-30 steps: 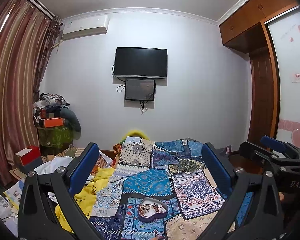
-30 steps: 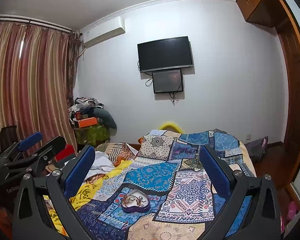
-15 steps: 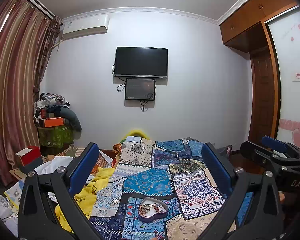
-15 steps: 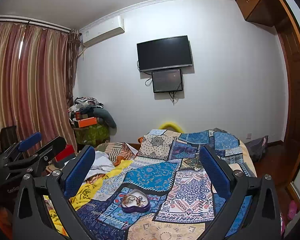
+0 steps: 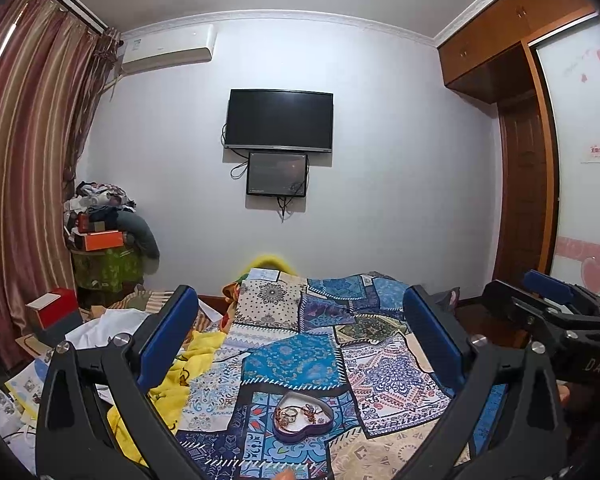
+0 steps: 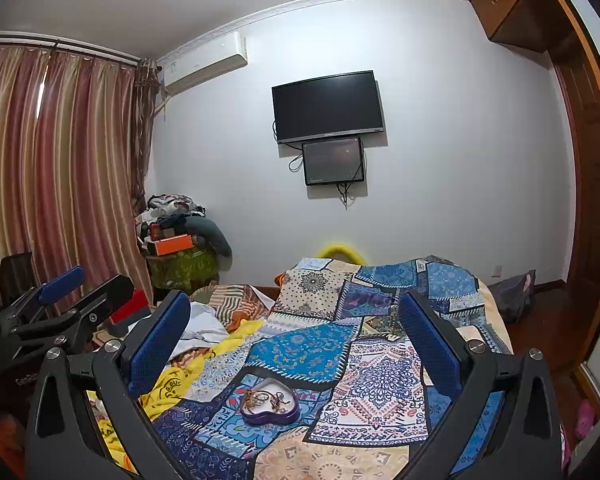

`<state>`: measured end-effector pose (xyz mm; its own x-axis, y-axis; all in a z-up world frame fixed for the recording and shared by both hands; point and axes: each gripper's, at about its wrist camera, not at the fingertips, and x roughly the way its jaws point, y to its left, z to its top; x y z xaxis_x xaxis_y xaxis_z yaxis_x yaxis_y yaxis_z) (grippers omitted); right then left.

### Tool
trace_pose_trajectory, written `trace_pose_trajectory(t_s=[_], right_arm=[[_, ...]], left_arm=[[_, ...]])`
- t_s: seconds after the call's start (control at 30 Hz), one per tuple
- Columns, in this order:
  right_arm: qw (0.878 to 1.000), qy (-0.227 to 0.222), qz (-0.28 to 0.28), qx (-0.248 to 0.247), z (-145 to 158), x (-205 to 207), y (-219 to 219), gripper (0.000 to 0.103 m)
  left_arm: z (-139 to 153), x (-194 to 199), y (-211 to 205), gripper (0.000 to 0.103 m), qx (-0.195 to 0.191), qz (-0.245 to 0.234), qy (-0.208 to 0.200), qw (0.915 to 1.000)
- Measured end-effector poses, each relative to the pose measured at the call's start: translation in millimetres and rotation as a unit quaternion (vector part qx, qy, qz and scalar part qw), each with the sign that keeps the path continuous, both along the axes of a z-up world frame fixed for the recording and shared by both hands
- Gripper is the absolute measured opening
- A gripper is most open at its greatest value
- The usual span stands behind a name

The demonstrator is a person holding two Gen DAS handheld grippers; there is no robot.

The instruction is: Organize jewelry

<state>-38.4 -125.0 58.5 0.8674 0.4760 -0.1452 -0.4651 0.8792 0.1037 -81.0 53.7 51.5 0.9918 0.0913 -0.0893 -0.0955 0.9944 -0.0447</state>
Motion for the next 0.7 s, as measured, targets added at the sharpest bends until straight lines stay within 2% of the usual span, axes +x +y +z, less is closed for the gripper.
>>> trace_pose_trajectory(t_s=[0.7], right_arm=[[1.000, 0.009, -0.004, -0.001, -5.2, 3.2, 0.0, 0.103]], left_arm=[[-0.2, 2.6, -1.1, 0.103, 0.006, -0.008, 0.007, 0.9999]])
